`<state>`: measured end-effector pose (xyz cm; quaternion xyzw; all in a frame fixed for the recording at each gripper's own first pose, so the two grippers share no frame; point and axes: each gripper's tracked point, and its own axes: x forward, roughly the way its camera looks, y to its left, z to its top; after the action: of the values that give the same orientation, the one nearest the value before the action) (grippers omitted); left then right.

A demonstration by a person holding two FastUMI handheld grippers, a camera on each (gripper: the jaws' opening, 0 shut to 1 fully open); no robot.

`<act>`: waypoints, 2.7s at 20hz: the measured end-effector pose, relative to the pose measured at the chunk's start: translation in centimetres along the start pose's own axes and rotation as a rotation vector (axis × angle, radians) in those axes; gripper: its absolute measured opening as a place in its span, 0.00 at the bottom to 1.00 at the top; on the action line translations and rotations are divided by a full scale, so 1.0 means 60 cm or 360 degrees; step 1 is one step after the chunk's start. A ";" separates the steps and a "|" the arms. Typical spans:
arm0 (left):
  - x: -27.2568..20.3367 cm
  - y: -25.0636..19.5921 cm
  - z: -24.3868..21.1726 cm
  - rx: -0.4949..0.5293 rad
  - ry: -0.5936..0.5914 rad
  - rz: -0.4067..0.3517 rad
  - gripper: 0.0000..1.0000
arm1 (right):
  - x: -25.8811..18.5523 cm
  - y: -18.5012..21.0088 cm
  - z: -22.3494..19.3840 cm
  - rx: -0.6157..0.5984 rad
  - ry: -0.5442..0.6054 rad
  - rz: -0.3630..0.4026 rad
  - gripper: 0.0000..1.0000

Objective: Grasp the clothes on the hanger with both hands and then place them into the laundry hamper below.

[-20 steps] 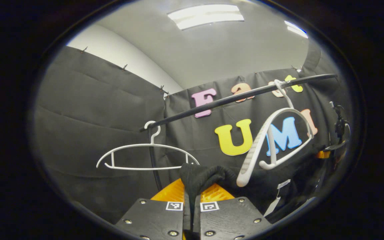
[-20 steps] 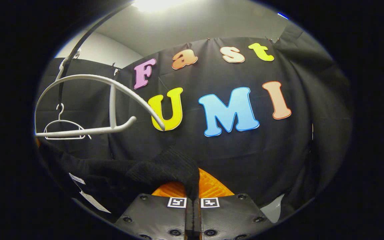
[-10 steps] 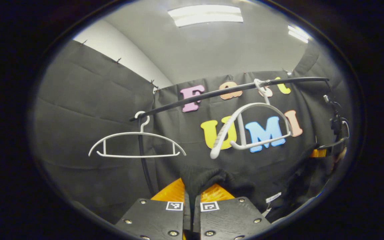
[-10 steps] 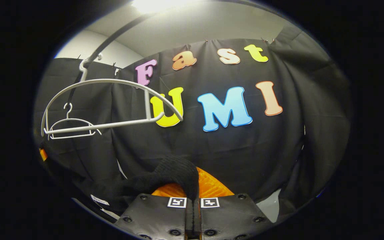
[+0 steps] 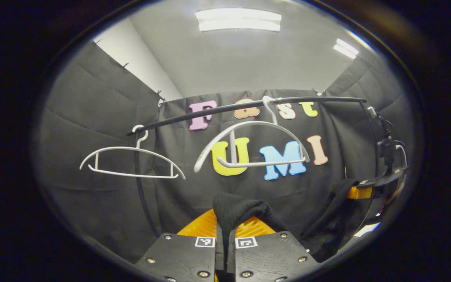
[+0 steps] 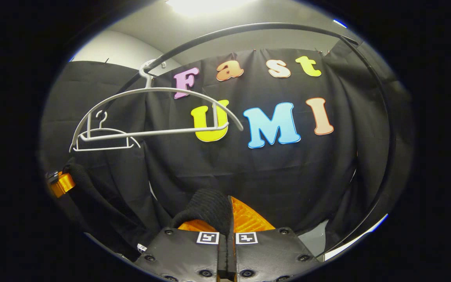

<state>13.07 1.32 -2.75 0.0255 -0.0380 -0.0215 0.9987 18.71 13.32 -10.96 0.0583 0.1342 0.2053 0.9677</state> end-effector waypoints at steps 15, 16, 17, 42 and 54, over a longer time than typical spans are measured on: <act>-0.013 -0.146 -0.212 -0.0186 0.0297 -0.0286 0.04 | -0.049 0.068 -0.232 0.0074 0.0311 0.0005 0.02; -0.020 -0.153 -0.236 -0.0191 0.0338 -0.0292 0.04 | -0.049 0.064 -0.251 0.0078 0.0347 -0.0006 0.02; -0.023 -0.160 -0.258 -0.0197 0.0378 -0.0301 0.04 | -0.053 0.061 -0.270 0.0082 0.0381 -0.0020 0.02; -0.173 -0.160 -0.718 -0.0088 0.1288 -0.0315 0.04 | -0.137 -0.015 -0.615 -0.0034 0.1121 -0.0323 0.04; -0.235 -0.155 -0.791 0.0004 0.1566 -0.0338 0.10 | -0.168 -0.020 -0.645 -0.0102 0.1270 -0.0338 0.16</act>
<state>2.31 -4.96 -51.56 0.0374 0.4402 -0.1082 0.8906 -0.68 10.32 -45.81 -0.0701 0.4977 0.1149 0.8569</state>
